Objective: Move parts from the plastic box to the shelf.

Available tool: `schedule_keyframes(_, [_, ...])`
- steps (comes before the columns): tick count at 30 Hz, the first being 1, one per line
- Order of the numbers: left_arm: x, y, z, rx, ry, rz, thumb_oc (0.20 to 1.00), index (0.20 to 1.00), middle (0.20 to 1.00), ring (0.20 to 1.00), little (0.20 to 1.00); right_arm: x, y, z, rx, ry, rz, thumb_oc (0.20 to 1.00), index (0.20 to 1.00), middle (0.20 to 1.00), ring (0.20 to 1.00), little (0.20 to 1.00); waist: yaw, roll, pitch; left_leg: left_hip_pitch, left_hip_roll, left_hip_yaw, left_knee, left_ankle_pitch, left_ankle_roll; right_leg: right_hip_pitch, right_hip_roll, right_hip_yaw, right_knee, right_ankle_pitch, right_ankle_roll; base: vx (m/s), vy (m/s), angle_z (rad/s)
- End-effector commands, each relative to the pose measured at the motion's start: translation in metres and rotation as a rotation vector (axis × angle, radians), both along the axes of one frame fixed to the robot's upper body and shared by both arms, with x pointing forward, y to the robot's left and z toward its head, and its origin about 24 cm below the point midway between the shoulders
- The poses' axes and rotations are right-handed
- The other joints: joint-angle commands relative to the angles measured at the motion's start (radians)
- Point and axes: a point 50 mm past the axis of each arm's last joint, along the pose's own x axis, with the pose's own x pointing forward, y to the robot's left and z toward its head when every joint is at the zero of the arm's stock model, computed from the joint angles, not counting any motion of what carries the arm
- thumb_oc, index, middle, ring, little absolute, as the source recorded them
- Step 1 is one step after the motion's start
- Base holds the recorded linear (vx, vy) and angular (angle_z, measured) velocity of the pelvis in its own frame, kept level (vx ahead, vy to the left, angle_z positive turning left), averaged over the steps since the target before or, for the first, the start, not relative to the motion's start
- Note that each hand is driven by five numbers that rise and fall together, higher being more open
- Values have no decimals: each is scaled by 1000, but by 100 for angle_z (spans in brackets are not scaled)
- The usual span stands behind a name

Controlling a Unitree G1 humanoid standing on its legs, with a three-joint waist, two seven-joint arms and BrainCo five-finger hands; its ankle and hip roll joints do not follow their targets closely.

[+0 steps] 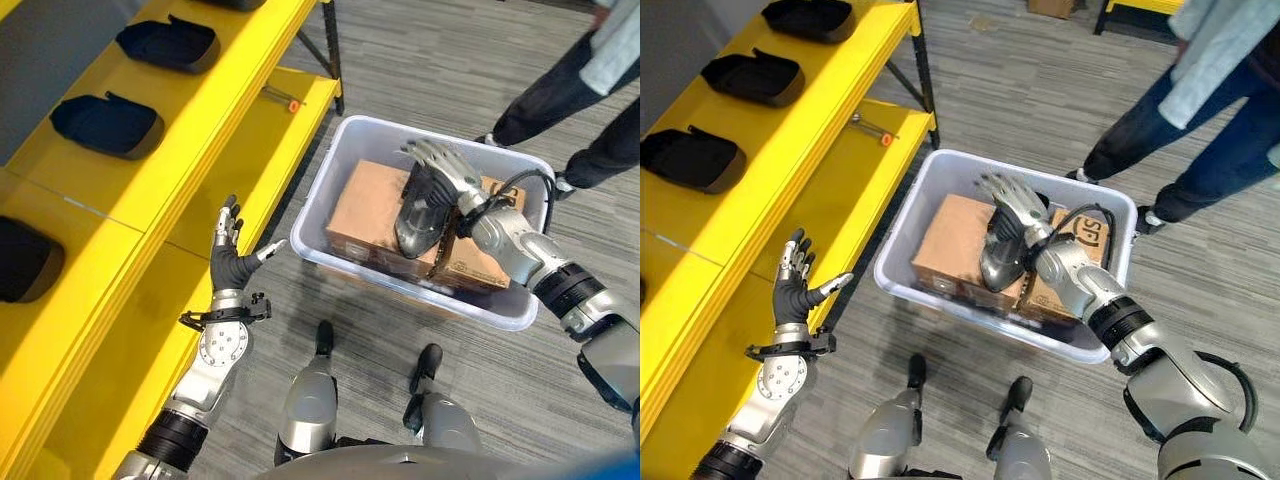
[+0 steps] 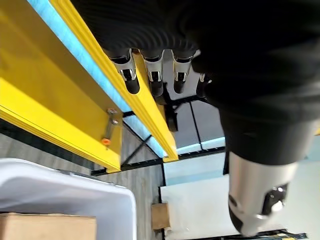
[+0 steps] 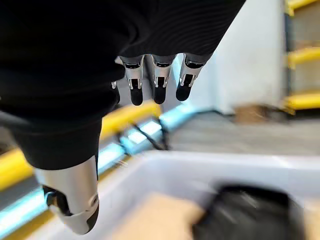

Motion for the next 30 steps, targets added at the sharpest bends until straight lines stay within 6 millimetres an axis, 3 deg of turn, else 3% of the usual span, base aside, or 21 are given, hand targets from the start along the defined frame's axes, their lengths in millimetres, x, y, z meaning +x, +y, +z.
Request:
schedule_keyframes(1, [9,-4,27,0,-132,-32,1000,1000,1000,1000,1000,16,1,52,244,-210,-97,1000,1000,1000,1000,1000,6,-19,48,-35,24,-4,78,-57,-3,-24,-70,-27,148,-105,30,-106,71,-3])
schedule_keyframes(3, [12,-10,32,-18,-152,-37,1000,1000,1000,1000,1000,25,-7,56,459,-198,-229,1000,1000,1000,1000,1000,10,8,80,-73,7,-11,85,-58,-1,-64,-76,-28,165,-111,23,-100,84,-3])
schedule_keyframes(5, [13,-13,36,-43,-167,-41,1000,1000,1000,1000,1000,30,-8,55,531,-170,-293,1000,1000,1000,1000,1000,10,29,109,-104,-7,-10,96,-59,3,-107,-87,-25,192,-114,21,-81,89,3])
schedule_keyframes(14, [14,-20,35,-82,-160,-35,1000,1000,1000,1000,1000,31,-3,35,650,-104,-380,1000,1000,1000,1000,1000,11,63,114,-229,-30,2,127,-59,12,-266,-109,-13,271,-125,12,-9,56,3])
schedule_keyframes(15, [13,-22,32,-82,-155,-36,1000,1000,1000,1000,1000,31,-1,33,644,-101,-371,1000,1000,1000,1000,1000,11,65,114,-221,-31,-2,132,-78,6,-265,-111,-3,286,-146,21,69,34,5])
schedule_keyframes(17, [13,-22,33,-82,-157,-36,1000,1000,1000,1000,1000,32,1,38,611,-111,-351,1000,1000,1000,1000,1000,12,67,114,-251,-32,4,141,-63,13,-291,-112,-11,288,-130,10,6,17,0])
schedule_keyframes(19, [12,-22,30,-85,-150,-37,1000,1000,1000,1000,1000,35,6,47,400,-156,-285,1000,1000,1000,1000,1000,17,74,114,-254,-40,-3,151,-82,8,-300,-117,0,310,-151,22,40,34,0])
schedule_keyframes(20, [11,-23,30,-79,-151,-52,1000,1000,1000,1000,1000,38,9,58,205,-161,-256,1000,1000,1000,1000,1000,27,78,114,-271,-44,-7,165,-84,11,-316,-121,-1,325,-154,23,0,0,0])
schedule_keyframes(24, [9,-22,27,-71,-146,-66,1000,1000,1000,1000,1000,42,0,50,88,27,-316,1000,1000,1000,1000,1000,44,73,114,-287,-45,-14,180,-87,10,-321,-125,-6,333,-155,24,8,-15,4])
schedule_keyframes(25, [9,-21,27,-61,-149,-70,1000,1000,1000,1000,1000,41,-1,39,244,123,-321,1000,1000,1000,1000,1000,48,68,114,-292,-41,-15,183,-87,11,-323,-125,-8,335,-156,25,29,-55,9])
schedule_keyframes(26, [7,-18,29,-59,-147,-66,1000,1000,1000,1000,1000,38,9,26,550,220,-290,1000,1000,1000,1000,1000,51,62,114,-296,-37,-13,183,-83,11,-328,-123,-6,341,-157,23,29,-44,19])
schedule_keyframes(30, [8,-13,33,-52,-148,-77,1000,1000,1000,1000,1000,41,32,34,1071,202,-178,1000,1000,1000,1000,1000,60,62,114,-293,-38,-15,186,-85,12,-331,-122,-2,355,-167,14,31,-1,8])
